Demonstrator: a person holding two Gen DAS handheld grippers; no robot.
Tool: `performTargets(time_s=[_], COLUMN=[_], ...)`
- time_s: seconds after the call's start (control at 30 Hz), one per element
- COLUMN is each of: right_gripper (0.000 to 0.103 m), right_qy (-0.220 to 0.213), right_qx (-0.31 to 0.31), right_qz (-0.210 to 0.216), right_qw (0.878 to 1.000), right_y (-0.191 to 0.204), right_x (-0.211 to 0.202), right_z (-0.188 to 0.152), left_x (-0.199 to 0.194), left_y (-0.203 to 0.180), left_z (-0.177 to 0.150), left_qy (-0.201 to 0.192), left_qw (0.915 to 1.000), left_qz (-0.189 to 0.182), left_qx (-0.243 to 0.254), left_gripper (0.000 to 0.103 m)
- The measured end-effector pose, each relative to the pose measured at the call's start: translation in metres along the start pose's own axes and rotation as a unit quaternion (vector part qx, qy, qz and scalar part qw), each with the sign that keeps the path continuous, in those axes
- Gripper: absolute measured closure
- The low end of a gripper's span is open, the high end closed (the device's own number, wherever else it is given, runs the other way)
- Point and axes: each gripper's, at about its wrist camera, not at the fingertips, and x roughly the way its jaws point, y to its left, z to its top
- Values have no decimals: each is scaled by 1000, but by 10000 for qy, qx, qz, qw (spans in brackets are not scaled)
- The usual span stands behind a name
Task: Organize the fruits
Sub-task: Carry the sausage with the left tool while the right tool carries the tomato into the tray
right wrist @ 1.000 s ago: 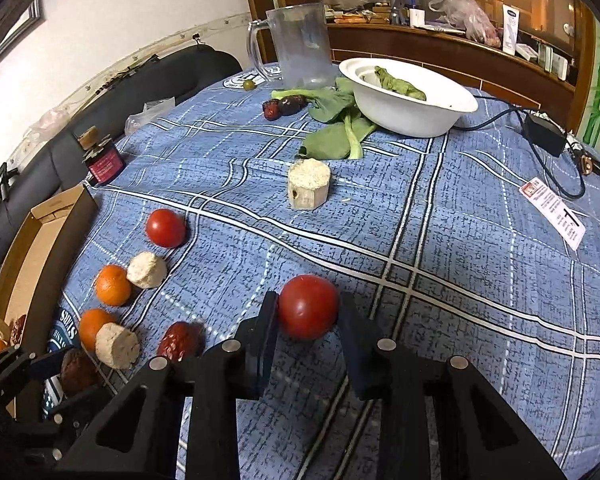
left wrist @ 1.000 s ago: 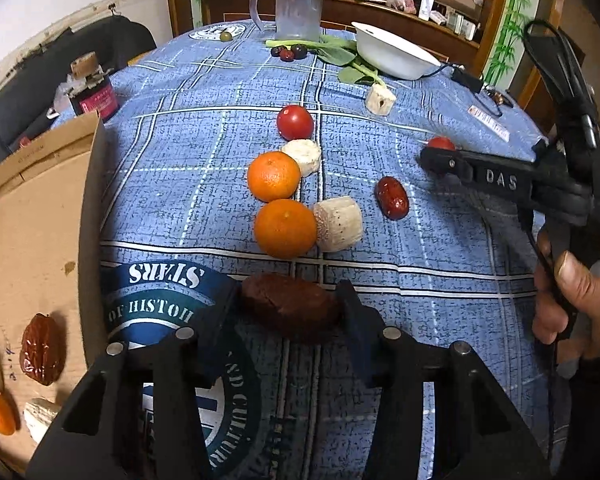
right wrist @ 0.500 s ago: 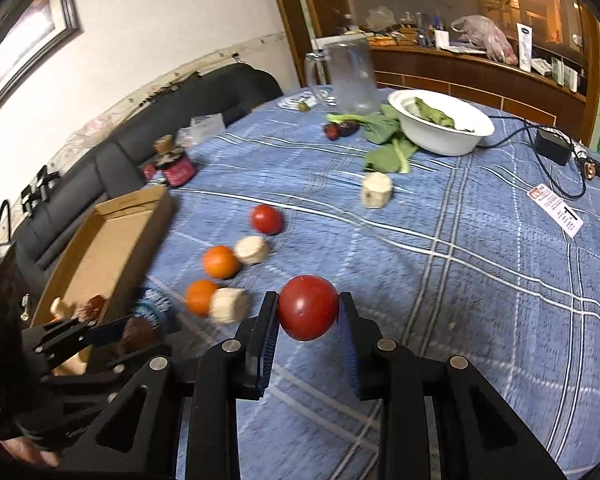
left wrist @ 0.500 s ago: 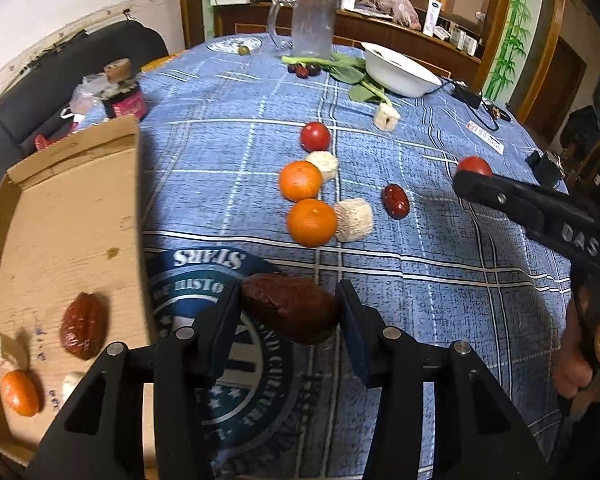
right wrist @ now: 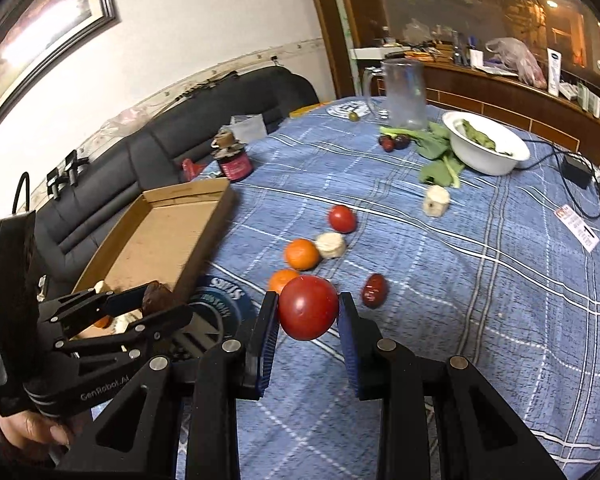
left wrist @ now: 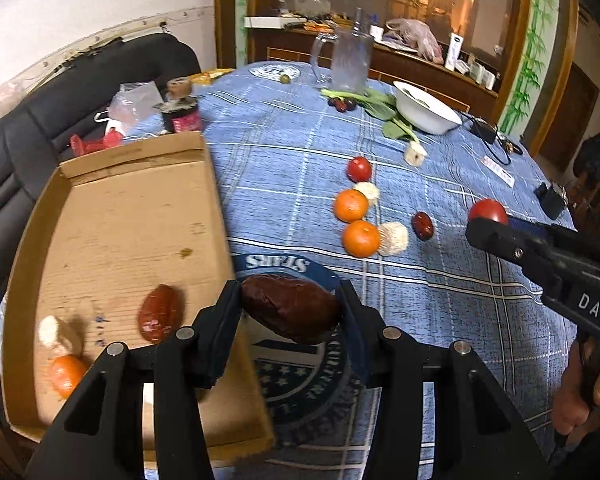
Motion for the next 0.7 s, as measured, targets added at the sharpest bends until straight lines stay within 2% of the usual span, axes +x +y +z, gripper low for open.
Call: performTargets(time_s=[0.7], right_gripper=[74], right_qy=[90], right_qx=[-435], right_qz=[280], right_qw=[9986], right_y=[59], right_x=[15], right_z=[9], left_x=[-18], left_y=[62], left_z=[-5], left_qy=[-162], left_qw=[9982], left_qz=[291], left_qx=[-499], left_gripper=[57])
